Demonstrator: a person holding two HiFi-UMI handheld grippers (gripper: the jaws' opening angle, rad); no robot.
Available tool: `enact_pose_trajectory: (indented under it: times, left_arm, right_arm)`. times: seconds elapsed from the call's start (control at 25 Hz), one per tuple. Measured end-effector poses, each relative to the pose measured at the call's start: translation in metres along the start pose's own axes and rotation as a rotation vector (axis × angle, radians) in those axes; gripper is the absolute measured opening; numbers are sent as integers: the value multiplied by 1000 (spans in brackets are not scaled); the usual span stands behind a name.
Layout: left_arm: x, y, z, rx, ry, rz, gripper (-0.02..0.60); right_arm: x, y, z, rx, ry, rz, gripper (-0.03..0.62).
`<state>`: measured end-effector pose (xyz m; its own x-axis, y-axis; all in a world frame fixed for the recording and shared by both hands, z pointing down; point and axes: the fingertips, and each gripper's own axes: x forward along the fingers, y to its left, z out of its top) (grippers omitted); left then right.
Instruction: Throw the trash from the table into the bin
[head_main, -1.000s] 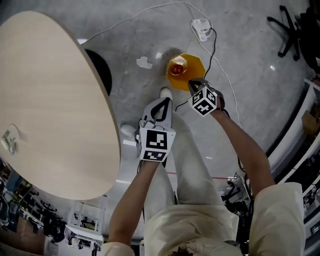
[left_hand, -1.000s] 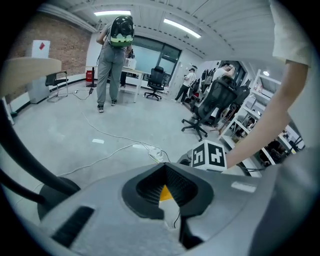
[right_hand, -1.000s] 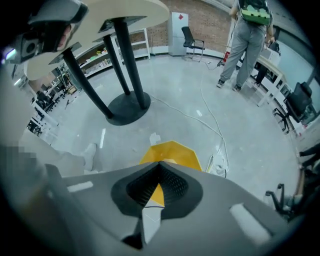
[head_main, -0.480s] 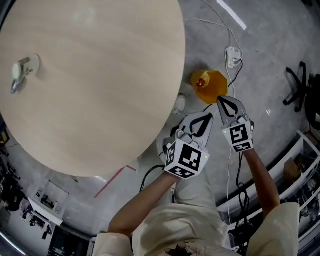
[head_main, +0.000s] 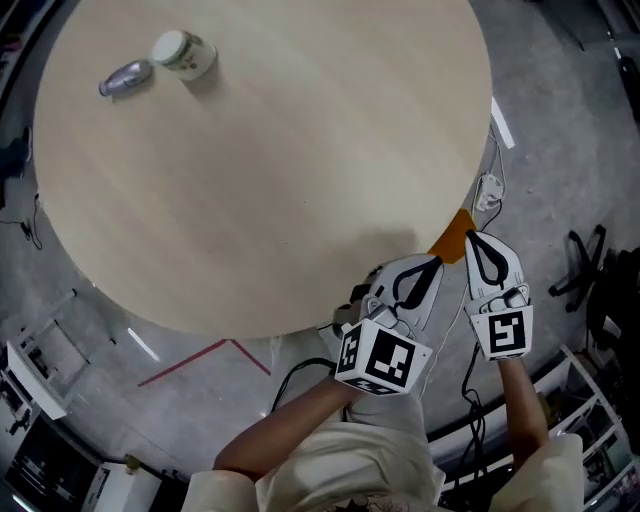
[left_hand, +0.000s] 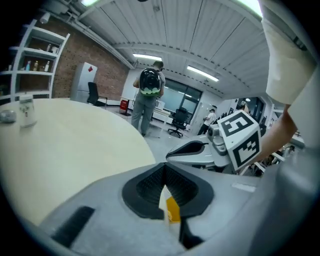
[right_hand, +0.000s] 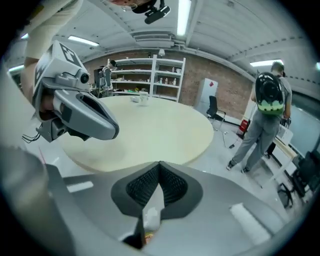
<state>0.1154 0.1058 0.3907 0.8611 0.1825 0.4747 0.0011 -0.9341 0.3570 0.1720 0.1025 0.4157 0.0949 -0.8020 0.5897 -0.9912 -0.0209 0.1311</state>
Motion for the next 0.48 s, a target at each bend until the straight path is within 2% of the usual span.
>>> enact_pose_trajectory:
  times: [0.24, 0.48]
  left_arm:
    - [-67, 75, -1, -64, -48, 134, 5]
    - [-118, 122, -13, -95, -82, 239, 5]
  right_arm:
    - [40, 42, 62, -51, -56, 68, 6]
    - [81, 87, 107, -109, -105, 151, 6]
